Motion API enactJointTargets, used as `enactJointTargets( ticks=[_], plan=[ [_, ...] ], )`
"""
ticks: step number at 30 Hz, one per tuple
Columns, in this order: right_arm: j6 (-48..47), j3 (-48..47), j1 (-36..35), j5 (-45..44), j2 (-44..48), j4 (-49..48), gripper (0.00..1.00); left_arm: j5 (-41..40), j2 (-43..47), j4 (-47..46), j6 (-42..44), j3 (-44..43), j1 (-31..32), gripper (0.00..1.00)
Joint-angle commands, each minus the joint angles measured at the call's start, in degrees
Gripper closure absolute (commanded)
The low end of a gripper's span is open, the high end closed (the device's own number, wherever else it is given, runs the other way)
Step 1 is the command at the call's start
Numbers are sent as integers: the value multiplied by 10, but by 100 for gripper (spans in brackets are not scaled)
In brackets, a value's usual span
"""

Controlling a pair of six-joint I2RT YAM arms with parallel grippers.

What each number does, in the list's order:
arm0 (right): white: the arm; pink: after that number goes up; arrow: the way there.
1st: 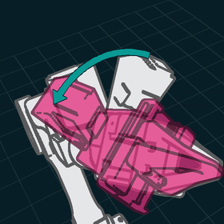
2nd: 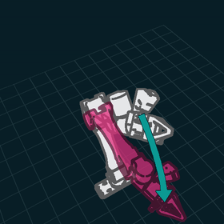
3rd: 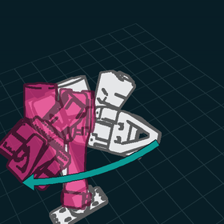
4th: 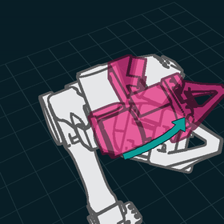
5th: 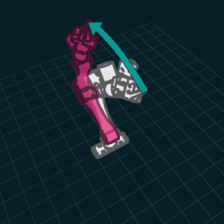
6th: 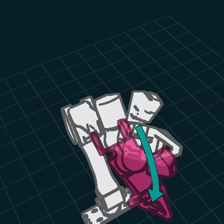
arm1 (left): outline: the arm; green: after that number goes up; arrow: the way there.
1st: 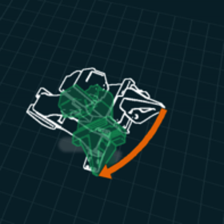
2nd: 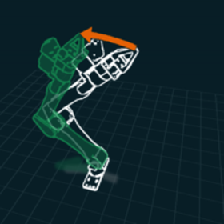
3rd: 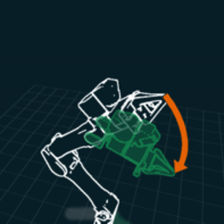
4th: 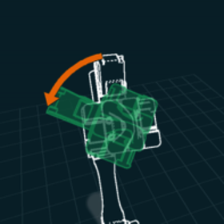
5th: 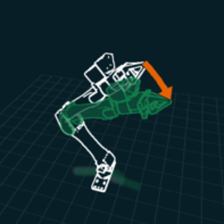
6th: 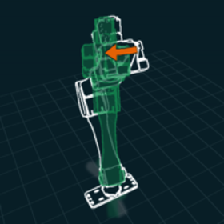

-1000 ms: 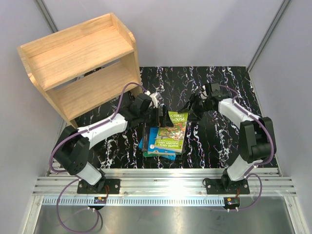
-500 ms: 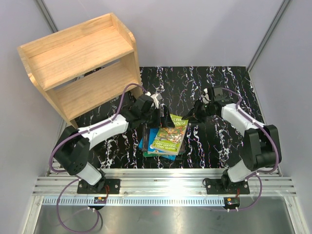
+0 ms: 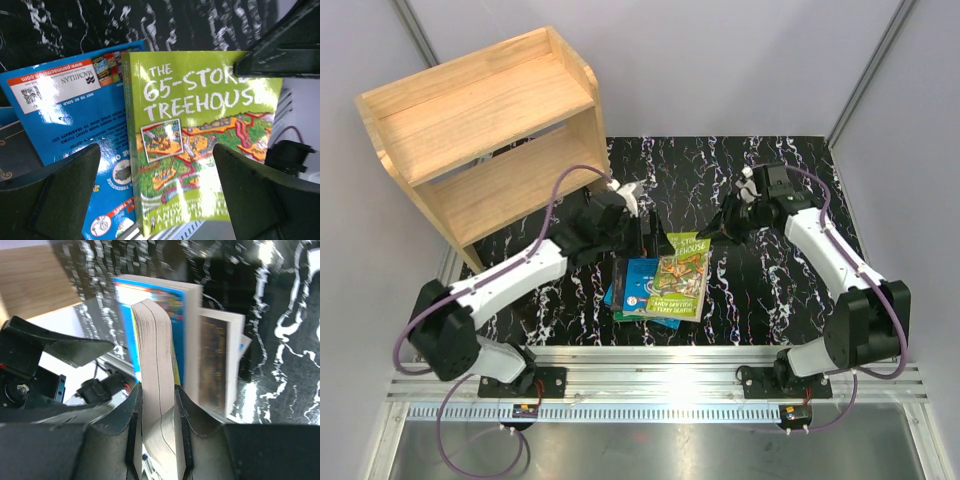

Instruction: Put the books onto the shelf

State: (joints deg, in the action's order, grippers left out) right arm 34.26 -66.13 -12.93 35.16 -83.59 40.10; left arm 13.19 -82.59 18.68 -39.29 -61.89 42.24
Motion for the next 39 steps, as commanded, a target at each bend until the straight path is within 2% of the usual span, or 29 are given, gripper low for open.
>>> enactJointTargets(
  ticks=[1, 2, 3, 5, 11, 17, 18, 21, 22, 24, 25, 28, 32, 33, 35, 36, 38, 39],
  plan=[
    [12, -69, -5, 53, 43, 35, 100, -2, 74, -62, -24, 26, -27, 1],
    [19, -74, -5, 60, 47, 35, 100, 28, 87, -95, -64, 52, -43, 1],
    [30, -79, -5, 75, 49, 34, 100, 92, 102, -134, -83, 74, -57, 1],
    [56, -84, -4, 97, 61, 17, 100, 112, 120, -208, -114, 114, -81, 1],
    [172, -71, -5, 210, 94, -106, 100, 167, 131, -262, -130, 126, -84, 1],
    [266, -39, -5, 224, 134, -194, 100, 195, 137, -313, -154, 136, -84, 1],
    [281, -17, -4, 223, 142, -227, 100, 203, 138, -320, -156, 135, -83, 4],
    [320, 21, -4, 222, 162, -267, 100, 229, 140, -352, -174, 135, -83, 19],
    [322, 26, -5, 221, 165, -268, 100, 238, 140, -366, -182, 138, -82, 46],
    [313, 28, -5, 218, 165, -260, 100, 257, 140, -396, -208, 136, -81, 76],
    [310, 28, -5, 216, 164, -257, 100, 262, 139, -397, -213, 128, -80, 100],
    [290, 10, -4, 210, 158, -230, 100, 263, 141, -344, -193, 98, -65, 100],
    [281, -8, -4, 200, 161, -208, 100, 236, 132, -201, -104, -21, -42, 100],
    [280, -19, -4, 199, 161, -197, 96, 226, 131, -139, -92, -45, -40, 100],
    [270, -32, -4, 187, 161, -180, 74, 194, 125, -87, -58, -125, -41, 100],
    [262, -49, -4, 178, 163, -146, 41, 181, 124, -36, -45, -154, -41, 100],
    [247, -63, -5, 156, 169, -119, 25, 136, 104, 17, 1, -222, -41, 100],
    [245, -70, -5, 150, 171, -106, 20, 121, 96, 68, 17, -292, -43, 100]
  ],
)
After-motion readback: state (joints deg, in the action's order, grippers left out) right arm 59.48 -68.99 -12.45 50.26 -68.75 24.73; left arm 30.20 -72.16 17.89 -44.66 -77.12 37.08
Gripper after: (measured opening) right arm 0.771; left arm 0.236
